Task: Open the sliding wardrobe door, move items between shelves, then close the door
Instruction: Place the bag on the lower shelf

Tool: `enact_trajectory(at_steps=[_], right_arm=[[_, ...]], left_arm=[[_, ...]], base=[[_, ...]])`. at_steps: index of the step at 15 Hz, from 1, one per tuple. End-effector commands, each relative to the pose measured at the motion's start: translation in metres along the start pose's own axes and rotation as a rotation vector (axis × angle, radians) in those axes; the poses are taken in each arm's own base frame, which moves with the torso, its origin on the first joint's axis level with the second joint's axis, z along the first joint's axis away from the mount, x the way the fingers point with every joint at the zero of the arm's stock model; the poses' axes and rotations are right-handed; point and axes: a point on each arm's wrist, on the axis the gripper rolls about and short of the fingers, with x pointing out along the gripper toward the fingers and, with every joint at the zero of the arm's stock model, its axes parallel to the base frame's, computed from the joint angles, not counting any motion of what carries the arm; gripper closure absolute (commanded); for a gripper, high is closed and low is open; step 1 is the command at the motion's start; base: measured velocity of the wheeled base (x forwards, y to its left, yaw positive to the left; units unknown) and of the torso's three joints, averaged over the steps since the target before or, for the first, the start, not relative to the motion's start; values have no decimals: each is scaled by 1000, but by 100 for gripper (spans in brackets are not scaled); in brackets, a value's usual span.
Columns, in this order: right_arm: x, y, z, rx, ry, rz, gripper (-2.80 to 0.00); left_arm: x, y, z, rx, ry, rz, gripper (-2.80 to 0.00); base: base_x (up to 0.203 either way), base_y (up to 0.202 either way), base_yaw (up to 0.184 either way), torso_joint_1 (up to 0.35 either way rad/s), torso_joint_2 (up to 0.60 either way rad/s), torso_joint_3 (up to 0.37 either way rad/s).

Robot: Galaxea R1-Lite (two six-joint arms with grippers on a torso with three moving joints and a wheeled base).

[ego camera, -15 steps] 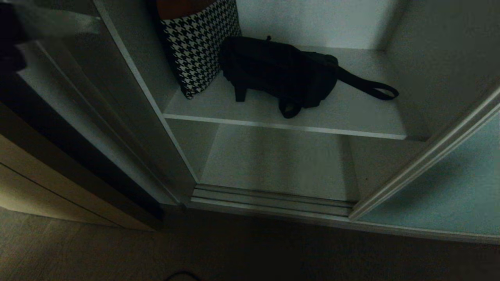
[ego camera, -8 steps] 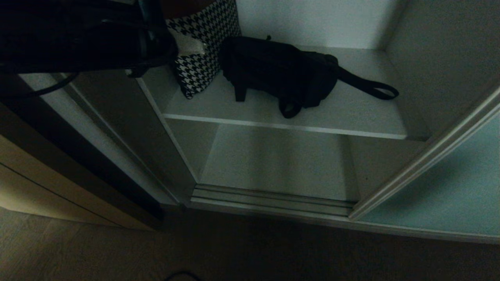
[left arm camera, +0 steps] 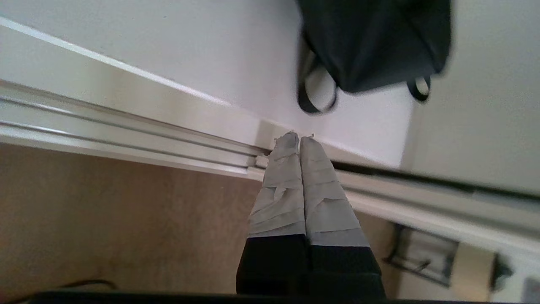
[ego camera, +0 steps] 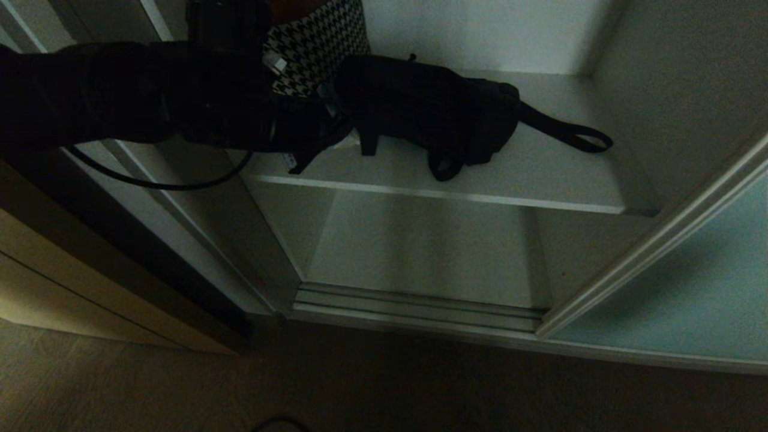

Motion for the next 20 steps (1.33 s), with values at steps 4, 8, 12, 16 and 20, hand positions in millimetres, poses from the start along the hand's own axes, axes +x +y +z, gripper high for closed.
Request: enact_trajectory(at_steps=[4, 8, 12, 16, 20], right_arm=[[0, 0, 0, 0, -1, 1, 0], [0, 0, 0, 0, -1, 1, 0], [0, 0, 0, 0, -1, 0, 0], [0, 0, 0, 0, -1, 1, 0], [0, 0, 0, 0, -1, 0, 0]], left_arm=[[40, 22, -11, -46, 40, 41, -280], [65, 28, -7, -41, -81, -25, -280], [80, 28, -3, -10, -210, -115, -280], [97, 27, -11, 3, -251, -196, -280], [114, 27, -31, 8, -213, -192, -280]], base=[[0, 0, 0, 0, 0, 0], [0, 0, 0, 0, 0, 0], [0, 0, 0, 0, 0, 0], [0, 0, 0, 0, 0, 0], [0, 0, 0, 0, 0, 0]])
